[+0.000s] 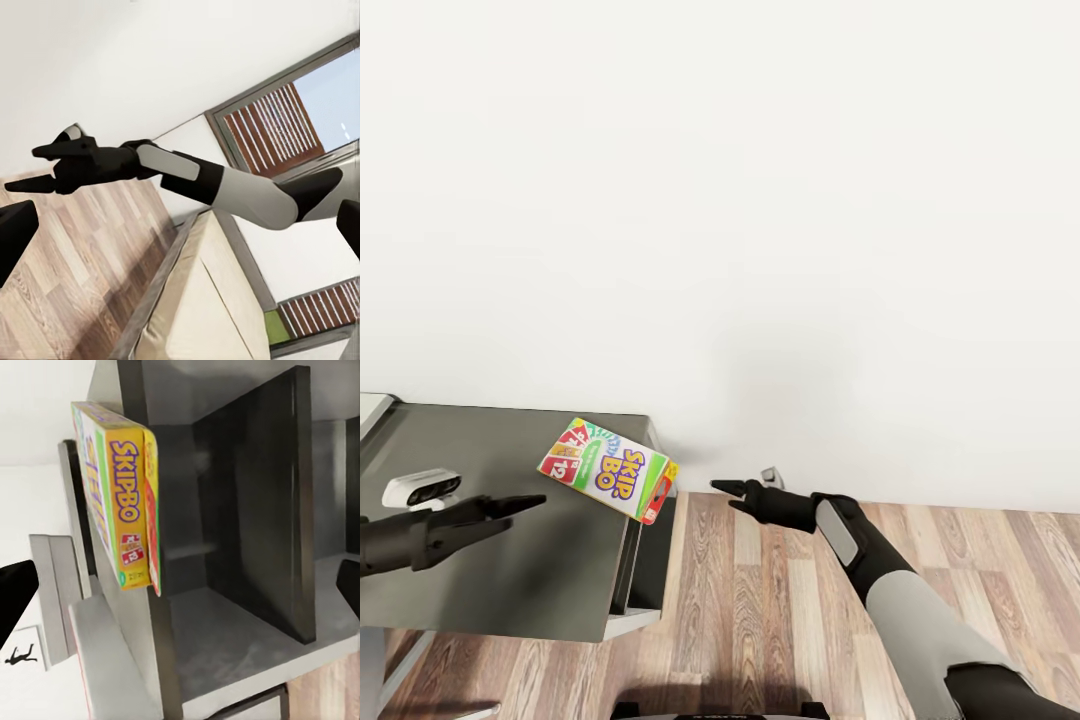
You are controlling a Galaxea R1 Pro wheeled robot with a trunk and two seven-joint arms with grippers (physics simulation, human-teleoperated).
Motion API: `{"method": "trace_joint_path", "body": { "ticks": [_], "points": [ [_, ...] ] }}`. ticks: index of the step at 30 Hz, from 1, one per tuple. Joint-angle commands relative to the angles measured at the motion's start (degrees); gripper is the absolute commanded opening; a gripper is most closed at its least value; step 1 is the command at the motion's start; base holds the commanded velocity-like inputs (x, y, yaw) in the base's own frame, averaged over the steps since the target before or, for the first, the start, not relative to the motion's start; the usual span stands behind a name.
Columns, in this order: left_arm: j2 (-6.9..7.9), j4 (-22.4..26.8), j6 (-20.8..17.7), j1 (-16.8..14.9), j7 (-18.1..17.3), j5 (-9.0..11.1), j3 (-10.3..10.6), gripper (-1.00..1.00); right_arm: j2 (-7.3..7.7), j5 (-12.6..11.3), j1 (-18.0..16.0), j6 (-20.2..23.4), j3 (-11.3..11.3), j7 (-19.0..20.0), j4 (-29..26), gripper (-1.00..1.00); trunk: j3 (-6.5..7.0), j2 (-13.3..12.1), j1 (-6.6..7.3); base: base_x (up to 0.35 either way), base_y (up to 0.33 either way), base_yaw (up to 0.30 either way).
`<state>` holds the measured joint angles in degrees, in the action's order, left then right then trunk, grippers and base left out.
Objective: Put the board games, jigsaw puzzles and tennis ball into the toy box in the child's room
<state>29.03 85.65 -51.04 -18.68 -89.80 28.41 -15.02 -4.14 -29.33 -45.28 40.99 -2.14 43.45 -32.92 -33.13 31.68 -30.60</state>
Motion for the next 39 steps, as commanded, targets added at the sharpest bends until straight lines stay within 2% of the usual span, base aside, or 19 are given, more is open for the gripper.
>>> {"method": "trace_joint_path", "body": {
  "ticks": [1, 5, 10, 19, 29, 32, 39],
  "points": [
    [0.01, 0.06, -0.60, -0.03, -0.20, 0.46, 0.04, 1.00, -0.04, -0.29, -0.09, 0.35, -0.03, -0.06, -0.05, 1.00, -0.06, 0.07, -0.02, 0.000, 0.000, 0.000],
    [-0.05, 0.18, -0.53, 0.06, -0.20, 4.08, 0.11, 1.00, -0.60, -0.30, -0.51, 0.39, -0.03, 0.17, -0.10, 1.00, -0.06, 0.07, -0.02, 0.000, 0.000, 0.000],
    [-0.07, 0.23, -0.51, 0.24, -0.20, 6.15, 0.19, 1.00, -1.32, -0.29, -0.72, 0.30, -0.05, 0.28, -0.16, 1.00, -0.42, 0.87, -0.46, 0.000, 0.000, 0.000],
    [-0.08, 0.31, -0.46, 0.39, -0.20, 6.92, 0.17, 1.00, -1.65, -0.29, -1.76, 0.24, -0.06, 0.40, -0.21, 1.00, -2.04, 4.48, -2.44, 0.000, 0.000, 0.000],
    [-0.04, 0.31, -0.46, 0.40, -0.20, 7.00, 0.16, 1.00, -1.78, -0.21, -2.07, 0.11, -0.06, 0.41, -0.37, 1.00, -2.04, 4.48, -2.44, 0.000, 0.000, 0.000],
    [-0.03, 0.31, -0.46, 0.41, -0.20, 7.01, 0.16, 1.00, -1.81, -0.20, -2.08, 0.08, -0.06, 0.41, -0.38, 1.00, -2.57, 5.68, -3.09, 0.000, 0.000, 0.000],
    [0.00, 0.31, -0.38, 0.71, -0.20, 7.04, 0.11, 1.00, -1.84, -0.20, -2.09, 0.02, -0.06, 0.41, -0.39, 1.00, -2.57, 5.68, -3.09, 0.000, 0.000, 0.000]
  ]
}}
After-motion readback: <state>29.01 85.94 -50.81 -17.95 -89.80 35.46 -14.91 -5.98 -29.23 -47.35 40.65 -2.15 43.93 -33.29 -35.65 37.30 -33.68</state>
